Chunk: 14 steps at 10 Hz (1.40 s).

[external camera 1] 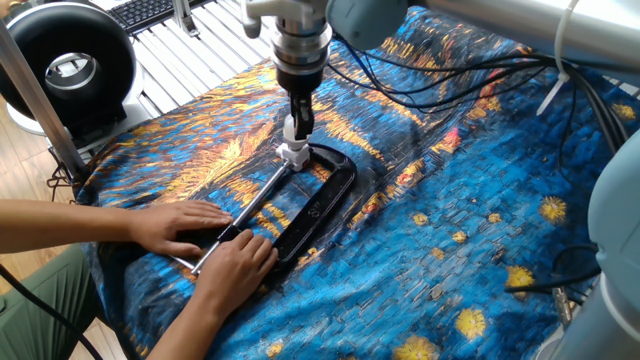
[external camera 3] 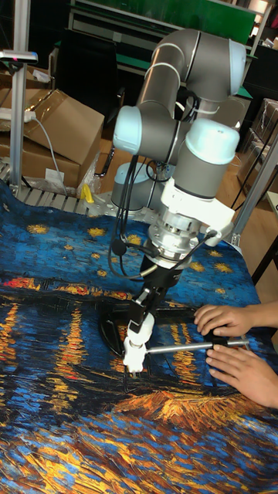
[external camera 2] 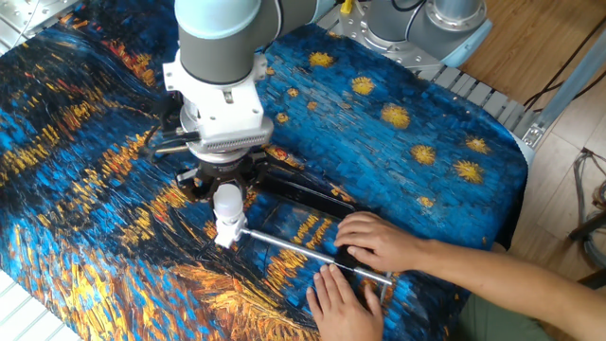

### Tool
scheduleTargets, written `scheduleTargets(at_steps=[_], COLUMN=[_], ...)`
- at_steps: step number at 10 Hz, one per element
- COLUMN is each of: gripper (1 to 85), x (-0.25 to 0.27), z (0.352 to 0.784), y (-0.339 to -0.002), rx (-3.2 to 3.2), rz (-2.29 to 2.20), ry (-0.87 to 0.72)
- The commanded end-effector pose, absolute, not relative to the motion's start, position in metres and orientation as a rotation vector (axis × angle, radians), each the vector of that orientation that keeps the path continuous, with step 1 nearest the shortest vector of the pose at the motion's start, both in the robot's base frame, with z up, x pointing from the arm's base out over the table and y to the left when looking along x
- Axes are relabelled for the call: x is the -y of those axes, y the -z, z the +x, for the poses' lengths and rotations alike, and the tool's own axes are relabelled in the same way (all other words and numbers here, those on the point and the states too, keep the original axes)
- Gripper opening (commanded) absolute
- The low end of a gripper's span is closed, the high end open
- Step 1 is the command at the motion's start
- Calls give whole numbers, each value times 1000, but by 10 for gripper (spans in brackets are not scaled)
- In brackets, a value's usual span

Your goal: Take out the light bulb by rotating it

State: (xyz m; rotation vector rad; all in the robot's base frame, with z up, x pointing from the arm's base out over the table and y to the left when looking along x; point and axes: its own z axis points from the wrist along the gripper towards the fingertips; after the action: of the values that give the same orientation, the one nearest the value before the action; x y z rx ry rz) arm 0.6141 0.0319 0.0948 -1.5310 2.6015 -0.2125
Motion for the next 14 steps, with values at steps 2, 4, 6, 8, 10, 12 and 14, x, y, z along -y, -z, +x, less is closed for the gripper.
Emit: scheduleTargets(at_steps=[2,4,6,8,10,12,14], gripper=[10,10,10,13,10,10,77], x=[-40,-35,-36,-40,-46,-48,-48], z=[620,626,630,639,645,650,652], y=[-95,-97,-98,-100,-100,-101,-101], rx=[-2496,-2421,-2377,-2330,-2291,-2256,-2231], rz=[-1648,-1746,-1791,-1820,-1834,-1844,-1873], ry=[174,215,229,269,283,290,301])
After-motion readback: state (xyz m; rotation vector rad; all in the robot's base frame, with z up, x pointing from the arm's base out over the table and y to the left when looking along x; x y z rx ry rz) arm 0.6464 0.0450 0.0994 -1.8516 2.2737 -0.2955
